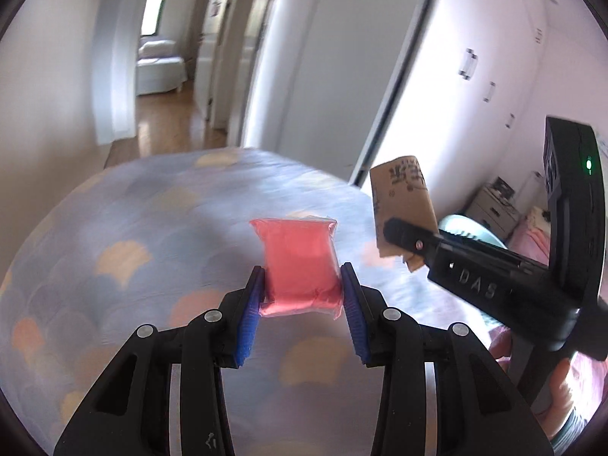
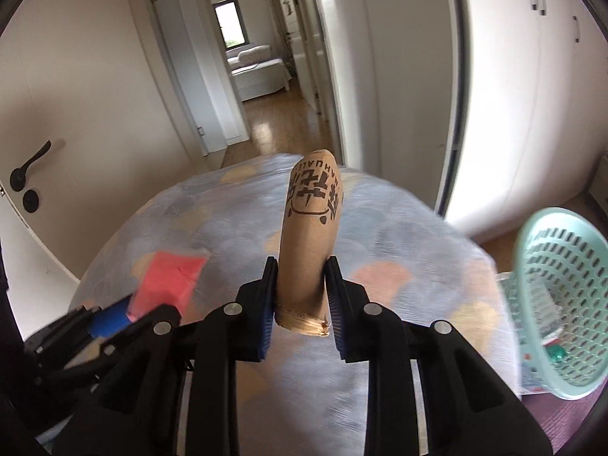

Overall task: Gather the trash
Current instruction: 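Carry the red packet and paper bag to the basket and release both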

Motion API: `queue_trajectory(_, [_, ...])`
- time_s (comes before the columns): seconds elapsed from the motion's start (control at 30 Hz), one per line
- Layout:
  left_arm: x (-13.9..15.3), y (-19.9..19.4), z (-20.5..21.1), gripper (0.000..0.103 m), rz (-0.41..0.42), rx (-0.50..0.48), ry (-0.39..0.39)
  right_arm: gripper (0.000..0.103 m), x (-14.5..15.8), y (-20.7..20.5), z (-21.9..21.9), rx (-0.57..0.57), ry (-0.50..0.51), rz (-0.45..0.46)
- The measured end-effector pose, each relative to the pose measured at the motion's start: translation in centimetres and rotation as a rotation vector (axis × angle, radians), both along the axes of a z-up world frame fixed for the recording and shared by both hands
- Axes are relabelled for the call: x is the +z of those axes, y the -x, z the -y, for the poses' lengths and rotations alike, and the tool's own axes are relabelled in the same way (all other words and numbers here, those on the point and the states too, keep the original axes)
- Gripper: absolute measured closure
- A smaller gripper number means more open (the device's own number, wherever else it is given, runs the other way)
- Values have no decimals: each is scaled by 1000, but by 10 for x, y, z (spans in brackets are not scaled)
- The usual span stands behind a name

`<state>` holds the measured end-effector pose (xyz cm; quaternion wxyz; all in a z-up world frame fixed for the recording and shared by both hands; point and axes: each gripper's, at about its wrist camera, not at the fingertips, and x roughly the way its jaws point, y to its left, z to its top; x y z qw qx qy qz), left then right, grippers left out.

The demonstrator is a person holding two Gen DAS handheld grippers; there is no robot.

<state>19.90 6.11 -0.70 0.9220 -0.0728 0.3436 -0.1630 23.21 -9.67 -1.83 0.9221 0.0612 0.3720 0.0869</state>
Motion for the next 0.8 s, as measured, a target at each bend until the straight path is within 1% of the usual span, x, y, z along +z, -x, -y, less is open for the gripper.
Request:
queue_trajectory(0.03, [5,2,13,64,12,-22,-6,80,4,7,12,-29,39,22])
queue_trajectory(0.1, [12,5,34,64,31,-57,-8,80,11,17,32,-74,73,51])
queue_trajectory(0.23, [26,7,76,64,60,-135,3,80,25,31,90,-191,79,75])
queue_trajectory(0.4, [41,-1,139,64,92,-235,-27,80,29,43,160,-348,55,76])
queue_trajectory(0.47, [44,-3,165,64,99,-279,-30,80,25,41,186,-401,46,36])
queue_trajectory(0.53, [45,-7,189,64,91,-314,-25,80,17,38,213,-432,-5,-23])
queue_trajectory(0.57, [43,-8,201,64,82,-332,-20,80,14,37,223,-452,-7,-35])
queue_trajectory(0.63, [39,-15,223,64,57,-369,-12,80,3,34,237,-482,22,-64])
queue_trajectory(0.67, [37,-14,234,64,48,-384,-12,78,-3,33,244,-484,11,-84])
queue_trajectory(0.77, [27,-23,264,64,8,-422,-19,72,-24,31,270,-506,-65,-150])
queue_trajectory(0.8, [23,-27,274,64,-6,-434,-19,69,-30,30,277,-516,-81,-161])
